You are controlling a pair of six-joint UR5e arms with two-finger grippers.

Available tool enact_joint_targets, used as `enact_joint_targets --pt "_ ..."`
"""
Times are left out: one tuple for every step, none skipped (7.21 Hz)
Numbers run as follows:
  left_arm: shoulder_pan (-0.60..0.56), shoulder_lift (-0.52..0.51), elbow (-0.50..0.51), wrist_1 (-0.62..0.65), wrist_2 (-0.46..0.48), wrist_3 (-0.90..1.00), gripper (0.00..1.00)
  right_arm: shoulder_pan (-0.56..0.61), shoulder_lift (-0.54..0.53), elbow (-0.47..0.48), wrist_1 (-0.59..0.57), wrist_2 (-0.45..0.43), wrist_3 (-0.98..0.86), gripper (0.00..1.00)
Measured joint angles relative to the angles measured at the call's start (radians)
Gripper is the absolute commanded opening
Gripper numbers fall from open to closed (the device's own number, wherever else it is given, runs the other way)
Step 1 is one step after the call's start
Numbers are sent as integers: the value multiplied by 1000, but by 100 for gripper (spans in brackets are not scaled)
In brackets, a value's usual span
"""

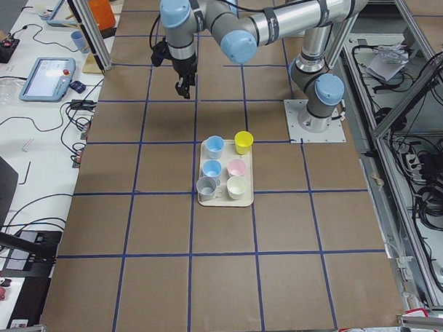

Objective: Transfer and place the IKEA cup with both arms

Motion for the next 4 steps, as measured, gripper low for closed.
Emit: enact_joint_targets --pt "-116 26 1 -17 -1 -191 93 3 0 -2 13 7 -3 100" --pt "-225 45 1 -21 0 -368 100 5 0 -2 25 12 -10 100" --pt "-320 66 0 -23 2 -508 100 5 -1 -3 33 21 -16 100" --pt "-378 95 -7 -25 20 -579 100 5 -1 -3 38 32 -20 100"
